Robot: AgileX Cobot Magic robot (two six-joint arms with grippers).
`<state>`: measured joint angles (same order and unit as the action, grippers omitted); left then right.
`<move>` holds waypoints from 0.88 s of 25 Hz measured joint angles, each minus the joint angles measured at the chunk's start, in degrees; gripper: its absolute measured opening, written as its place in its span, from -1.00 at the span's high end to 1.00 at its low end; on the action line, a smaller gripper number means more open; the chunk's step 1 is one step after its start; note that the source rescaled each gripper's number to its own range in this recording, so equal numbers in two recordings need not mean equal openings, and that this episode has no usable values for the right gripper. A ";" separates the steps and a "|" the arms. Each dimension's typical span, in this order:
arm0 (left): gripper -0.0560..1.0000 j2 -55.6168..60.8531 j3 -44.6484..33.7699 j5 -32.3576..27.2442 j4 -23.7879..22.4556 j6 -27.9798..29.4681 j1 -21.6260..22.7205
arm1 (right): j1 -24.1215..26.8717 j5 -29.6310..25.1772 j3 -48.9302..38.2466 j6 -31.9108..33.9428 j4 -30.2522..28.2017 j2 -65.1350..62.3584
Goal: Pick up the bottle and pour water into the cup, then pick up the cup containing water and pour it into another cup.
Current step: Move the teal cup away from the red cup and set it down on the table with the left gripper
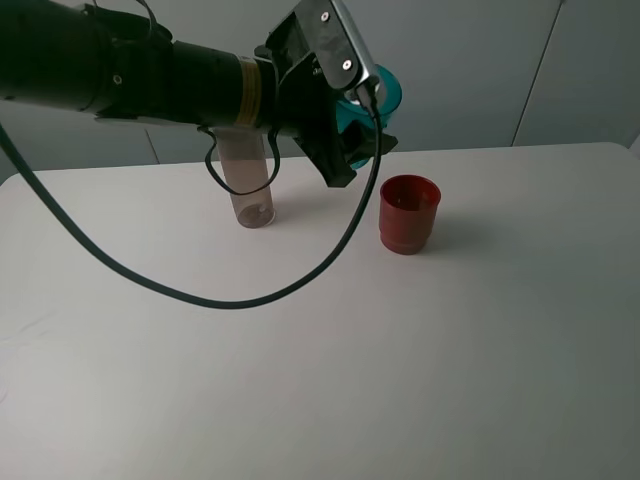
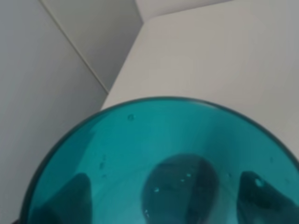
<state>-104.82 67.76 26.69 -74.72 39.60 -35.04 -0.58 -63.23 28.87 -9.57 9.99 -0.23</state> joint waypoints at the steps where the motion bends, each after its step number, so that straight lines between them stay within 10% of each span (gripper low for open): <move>1: 0.64 0.00 -0.49 2.42 -2.60 2.18 0.99 | 0.00 0.00 0.00 0.00 0.00 0.00; 11: 0.64 -2.78 -1.23 19.93 -13.08 12.52 9.81 | 0.00 0.00 0.00 -0.09 0.00 0.00; 22: 0.64 -16.34 -1.12 27.72 -12.35 0.17 11.04 | 0.00 0.00 0.00 -0.09 0.00 0.00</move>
<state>-121.16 66.64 54.41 -87.07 39.77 -24.00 -0.58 -63.23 28.87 -9.66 9.99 -0.23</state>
